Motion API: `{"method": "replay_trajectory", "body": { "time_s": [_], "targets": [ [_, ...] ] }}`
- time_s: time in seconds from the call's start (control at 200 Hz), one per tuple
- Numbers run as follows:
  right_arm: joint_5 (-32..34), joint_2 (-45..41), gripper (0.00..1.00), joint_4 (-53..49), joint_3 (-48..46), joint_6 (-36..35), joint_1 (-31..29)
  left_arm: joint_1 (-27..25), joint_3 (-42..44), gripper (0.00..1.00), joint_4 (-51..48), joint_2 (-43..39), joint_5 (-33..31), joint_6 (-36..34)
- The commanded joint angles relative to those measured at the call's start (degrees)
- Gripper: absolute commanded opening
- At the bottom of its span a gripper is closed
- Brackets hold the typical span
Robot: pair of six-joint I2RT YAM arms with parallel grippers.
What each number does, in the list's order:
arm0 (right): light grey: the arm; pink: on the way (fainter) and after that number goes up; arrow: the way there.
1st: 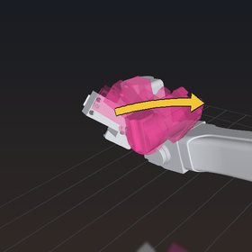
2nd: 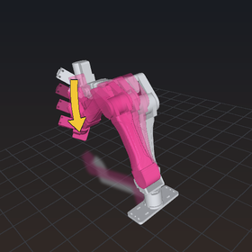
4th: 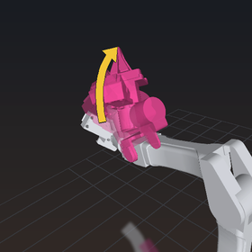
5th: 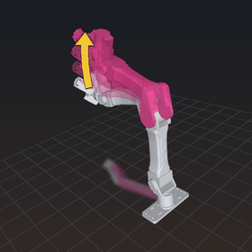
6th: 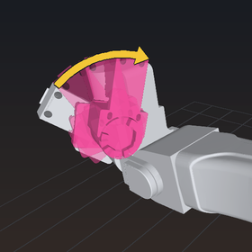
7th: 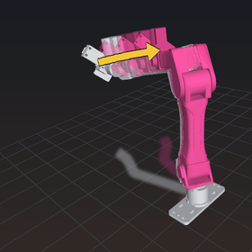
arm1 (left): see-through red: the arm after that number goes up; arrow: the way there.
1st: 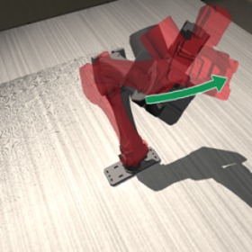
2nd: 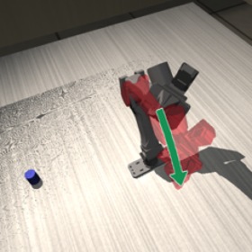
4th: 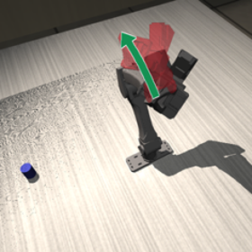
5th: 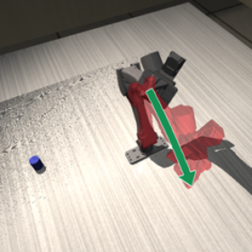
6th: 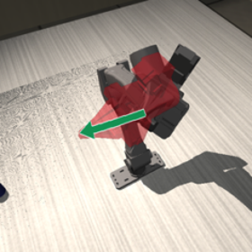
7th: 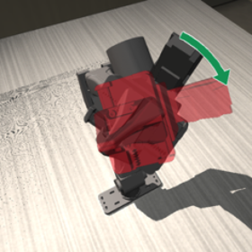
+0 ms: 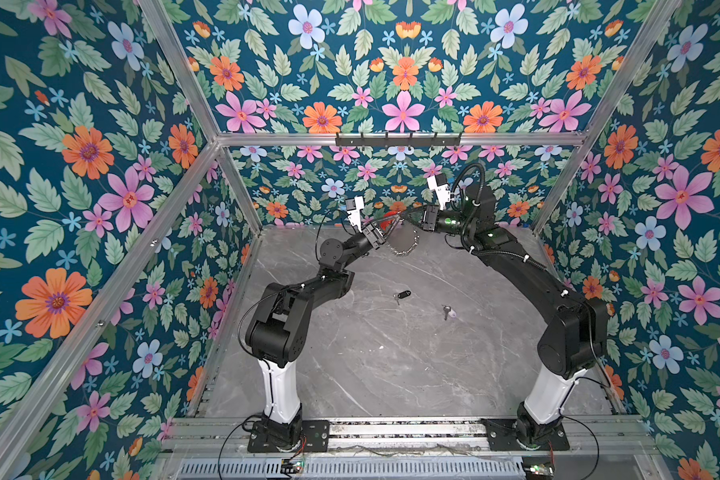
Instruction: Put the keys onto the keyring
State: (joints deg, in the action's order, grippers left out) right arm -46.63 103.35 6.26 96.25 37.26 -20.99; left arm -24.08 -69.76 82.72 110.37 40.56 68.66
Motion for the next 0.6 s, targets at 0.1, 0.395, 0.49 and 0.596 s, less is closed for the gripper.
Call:
{"method": "replay_trajectory", "body": {
  "time_s": [0.1,0.395,0.49,0.596],
  "targets": [
    [-2.41,0.88,0.01,4.25,1.02,2.55,-0.10,-0.01,-0.38,0.00,4.43,0.20,0.53,1.12],
    [-2.35,0.89,0.00,4.28,1.52,2.43,-0.05,0.30,-0.82,0.13,2.87,0.30,1.28,0.88],
    [-1.07,0.50,0.00,3.07,1.58,0.98,-0.09,1.15,-0.14,0.29,2.19,-0.31,1.37,0.69],
    [0.85,-0.16,0.00,2.17,1.12,-0.40,-0.06,3.06,2.26,0.36,2.11,-1.98,0.87,0.59]
  ]
}}
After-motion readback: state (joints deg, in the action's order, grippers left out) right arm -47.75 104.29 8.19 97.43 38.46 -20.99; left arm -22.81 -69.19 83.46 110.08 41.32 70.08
